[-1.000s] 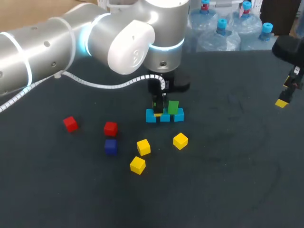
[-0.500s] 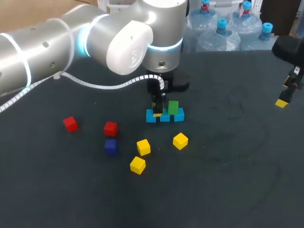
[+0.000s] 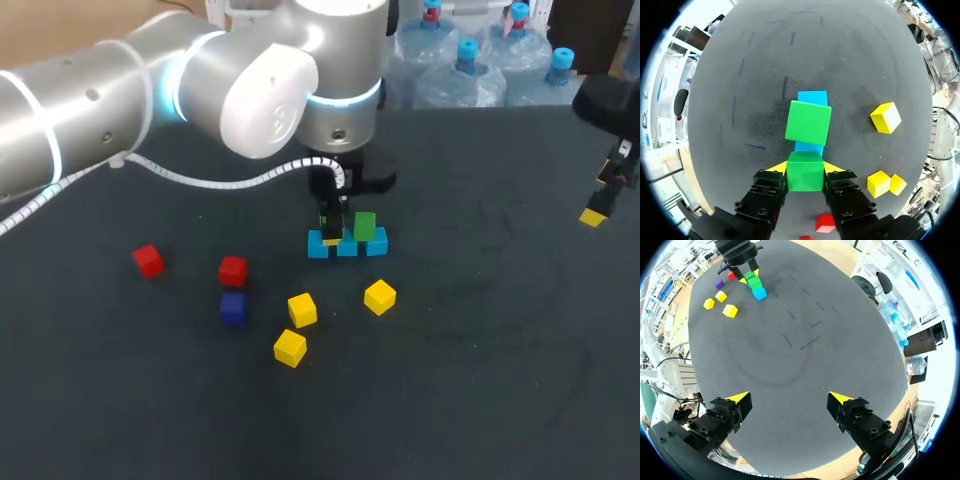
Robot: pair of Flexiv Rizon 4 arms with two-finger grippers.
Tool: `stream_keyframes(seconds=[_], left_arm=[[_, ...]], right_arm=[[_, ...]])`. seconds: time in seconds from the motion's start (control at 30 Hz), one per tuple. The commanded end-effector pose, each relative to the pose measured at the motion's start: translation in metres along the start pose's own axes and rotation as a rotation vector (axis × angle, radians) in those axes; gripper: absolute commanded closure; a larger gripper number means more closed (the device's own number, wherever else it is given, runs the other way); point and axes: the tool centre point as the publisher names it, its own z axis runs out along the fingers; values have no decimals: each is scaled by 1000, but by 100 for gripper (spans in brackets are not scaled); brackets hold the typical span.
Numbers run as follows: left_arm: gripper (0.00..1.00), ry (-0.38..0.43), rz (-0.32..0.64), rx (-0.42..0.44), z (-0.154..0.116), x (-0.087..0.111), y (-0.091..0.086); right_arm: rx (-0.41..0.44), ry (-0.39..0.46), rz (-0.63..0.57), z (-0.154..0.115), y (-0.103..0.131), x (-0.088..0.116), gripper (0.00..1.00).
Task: Place the blue cubes, place green cubes on the blue cubes, place the yellow cubes on the green cubes, then place the red cubes on the yellow cubes, and place purple cube on the red cubes.
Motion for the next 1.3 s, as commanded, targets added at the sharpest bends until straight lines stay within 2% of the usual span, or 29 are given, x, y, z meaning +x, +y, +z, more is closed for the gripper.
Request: stream_keyframes(seconds=[0.03,0.07,0.1,0.13,0.53,0.77,0.93,1.03,1.07,1.3], left_arm=[[55,-6,-7,-8,1,2,-2],[45,-9,-14,-11,1,2,-3],[15,-10,-16,-12,1,3,-3],[0,-14,-25,-9,1,3,-3],[0,-40,-66,-18,-3,11,-7],[0,-53,-141,-70,-22,38,-13],[0,-84,-250,-131,-41,65,-26],[0,-70,-296,-84,-51,73,-31],[0,-74,-349,1,-54,75,-29],[0,-74,-349,1,-54,75,-29]], right_arm=[[-1,-1,-1,1,-1,0,0],[-1,-1,-1,1,-1,0,0],[-1,-1,-1,1,-1,0,0],[-1,-1,-1,1,-1,0,0],[-1,-1,-1,1,-1,0,0],[-1,-1,-1,1,-1,0,0],[-1,-1,-1,1,-1,0,0],[-1,-1,-1,1,-1,0,0],[-1,-1,-1,1,-1,0,0],[-1,-1,-1,1,-1,0,0]])
